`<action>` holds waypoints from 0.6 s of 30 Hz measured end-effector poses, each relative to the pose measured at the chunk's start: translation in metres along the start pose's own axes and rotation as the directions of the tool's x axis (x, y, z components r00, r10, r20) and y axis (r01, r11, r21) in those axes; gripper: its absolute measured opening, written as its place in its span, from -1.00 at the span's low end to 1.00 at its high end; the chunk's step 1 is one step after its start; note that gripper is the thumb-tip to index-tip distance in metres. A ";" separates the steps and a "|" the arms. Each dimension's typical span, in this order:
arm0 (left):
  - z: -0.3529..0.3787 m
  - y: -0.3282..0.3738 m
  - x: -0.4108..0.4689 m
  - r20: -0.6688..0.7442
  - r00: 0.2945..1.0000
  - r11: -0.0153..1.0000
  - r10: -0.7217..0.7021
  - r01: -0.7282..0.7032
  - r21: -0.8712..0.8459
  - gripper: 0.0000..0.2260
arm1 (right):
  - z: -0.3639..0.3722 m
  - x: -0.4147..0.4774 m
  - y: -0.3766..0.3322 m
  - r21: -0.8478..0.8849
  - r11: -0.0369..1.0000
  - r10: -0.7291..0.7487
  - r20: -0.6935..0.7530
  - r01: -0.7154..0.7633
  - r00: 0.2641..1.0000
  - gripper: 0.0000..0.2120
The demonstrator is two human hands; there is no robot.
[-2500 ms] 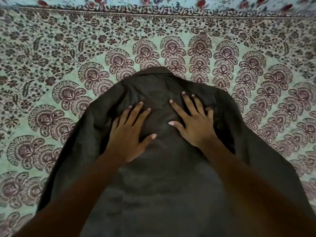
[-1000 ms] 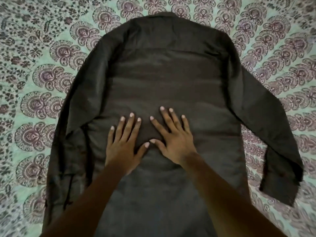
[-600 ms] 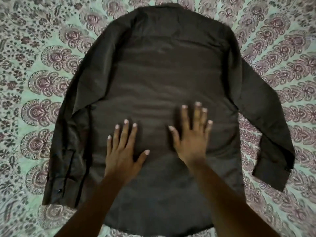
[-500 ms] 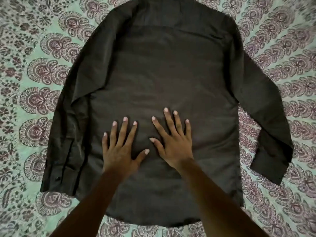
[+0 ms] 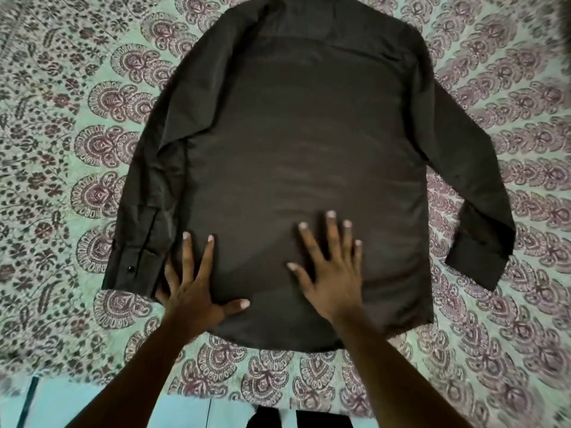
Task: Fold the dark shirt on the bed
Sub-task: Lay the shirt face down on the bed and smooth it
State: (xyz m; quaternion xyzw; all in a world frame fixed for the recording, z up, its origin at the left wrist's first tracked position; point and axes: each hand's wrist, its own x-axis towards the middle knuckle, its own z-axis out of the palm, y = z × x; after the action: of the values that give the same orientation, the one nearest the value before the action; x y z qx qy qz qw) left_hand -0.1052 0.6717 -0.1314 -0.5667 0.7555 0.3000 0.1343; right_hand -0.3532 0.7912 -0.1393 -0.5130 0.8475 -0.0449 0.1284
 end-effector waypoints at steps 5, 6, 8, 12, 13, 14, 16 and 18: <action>0.001 -0.010 -0.011 -0.021 0.998 0.998 0.052 -0.052 0.036 0.26 | 0.017 -0.071 0.015 -0.101 0.994 0.055 0.051 -0.050 0.997 -0.29; 0.001 -0.009 -0.014 -0.032 0.998 0.998 0.051 -0.049 0.048 0.26 | 0.014 -0.087 0.027 -0.115 0.987 0.119 0.037 -0.114 0.992 -0.28; -0.002 0.001 -0.016 -0.031 0.998 0.995 0.046 -0.043 0.086 0.25 | 0.008 -0.110 0.047 -0.095 0.960 0.267 0.025 -0.264 0.963 -0.25; 0.003 0.039 -0.028 0.063 0.966 0.964 0.250 -0.254 0.075 0.16 | -0.004 -0.112 0.043 -0.023 0.946 0.323 0.030 -0.322 0.946 -0.25; 0.008 0.048 -0.033 0.097 0.956 0.957 0.277 -0.283 0.059 0.16 | -0.006 -0.107 0.037 -0.030 0.973 0.231 0.035 -0.231 0.972 -0.26; 0.016 0.056 -0.039 0.119 0.953 0.956 0.278 -0.286 0.057 0.16 | -0.007 -0.103 0.034 -0.037 0.992 0.123 0.057 -0.121 0.991 -0.28; 0.032 0.064 -0.049 0.134 0.962 0.964 0.237 -0.250 0.089 0.17 | -0.005 -0.099 0.035 -0.044 0.998 -0.035 0.123 0.041 0.992 -0.30; 0.041 0.066 -0.054 0.131 0.973 0.971 0.191 -0.207 0.118 0.17 | 0.000 -0.107 0.046 -0.044 0.999 -0.007 0.130 0.013 0.992 -0.29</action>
State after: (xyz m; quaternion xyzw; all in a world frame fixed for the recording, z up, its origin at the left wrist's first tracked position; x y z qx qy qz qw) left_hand -0.1552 0.7508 -0.1144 -0.4591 0.8173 0.2949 0.1852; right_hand -0.3456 0.9076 -0.1310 -0.5219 0.8356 0.0067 0.1714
